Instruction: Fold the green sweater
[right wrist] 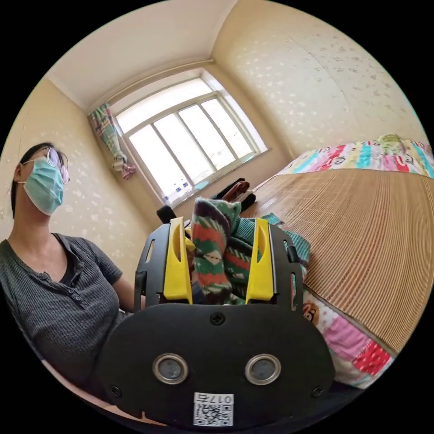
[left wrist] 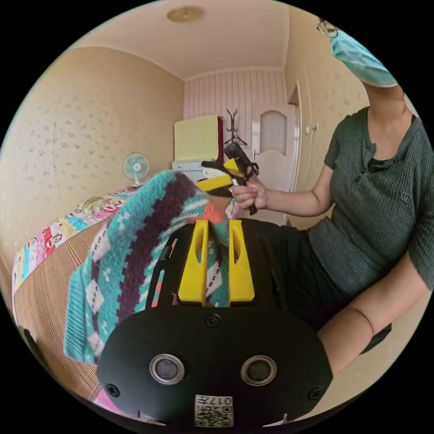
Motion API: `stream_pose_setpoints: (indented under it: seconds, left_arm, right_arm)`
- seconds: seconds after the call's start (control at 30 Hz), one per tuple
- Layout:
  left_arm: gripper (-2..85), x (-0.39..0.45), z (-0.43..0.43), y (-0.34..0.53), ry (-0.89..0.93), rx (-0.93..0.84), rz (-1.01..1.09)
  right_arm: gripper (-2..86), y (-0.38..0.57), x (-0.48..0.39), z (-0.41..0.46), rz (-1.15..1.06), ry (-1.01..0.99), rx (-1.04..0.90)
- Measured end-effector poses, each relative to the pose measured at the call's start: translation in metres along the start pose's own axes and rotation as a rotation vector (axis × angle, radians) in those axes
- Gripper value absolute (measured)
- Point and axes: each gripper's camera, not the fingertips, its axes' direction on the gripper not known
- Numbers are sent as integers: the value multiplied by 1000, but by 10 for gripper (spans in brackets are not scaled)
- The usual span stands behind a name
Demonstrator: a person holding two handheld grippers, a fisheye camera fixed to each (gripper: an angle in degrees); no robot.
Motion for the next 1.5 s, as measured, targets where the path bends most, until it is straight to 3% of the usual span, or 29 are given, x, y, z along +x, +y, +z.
stream_pose_setpoints:
  seconds: [0.1, 0.23, 0.4, 0.57, 0.63, 0.73, 0.8, 0.83, 0.9, 1.03, 1.17, 1.2, 1.37, 1.5]
  left_arm:
    - [66, -9, 22, 0, 66, -138, 18]
    - [57, -21, 18, 18, 96, -203, -101]
    - [45, -19, -29, 81, 169, -53, -448]
    - [202, -15, -120, 174, 118, 356, -1152]
    - [224, 1, -132, 191, 33, 406, -1304]
    - [219, 17, -127, 203, -56, 265, -1464]
    - [168, 25, -128, 215, -80, 288, -1493]
    - [94, 32, -134, 229, -89, 366, -1527]
    - [50, 38, -142, 234, -54, 467, -1449]
    - [40, 49, -162, 177, 30, 572, -915]
    - [36, 57, -205, 123, 327, 880, -386]
    - [36, 59, -212, 113, 368, 898, -308]
    - [41, 105, -255, 30, 835, 938, 472]
    - [42, 152, -249, 4, 1040, 995, 711]
  right_arm:
    - [149, -8, 25, 64, -31, -199, -232]
    - [81, 9, 36, 95, -34, -340, -285]
    - [66, 40, 18, 90, -43, -381, -239]
    - [65, 60, -26, 102, -137, -441, -296]
    - [65, 66, -43, 116, -181, -438, -347]
    - [65, 74, -64, 138, -212, -425, -407]
    - [65, 82, -77, 145, -260, -412, -446]
    - [66, 83, -79, 144, -268, -403, -452]
    - [68, 82, -84, 134, -274, -371, -455]
    - [72, 67, -86, 84, -299, -330, -400]
    - [60, 55, -89, -20, -325, -238, -219]
    - [60, 57, -88, -50, -325, -170, -159]
    - [98, 76, -68, -134, -190, 30, -67]
    - [131, 105, -43, -170, -113, 73, 35]
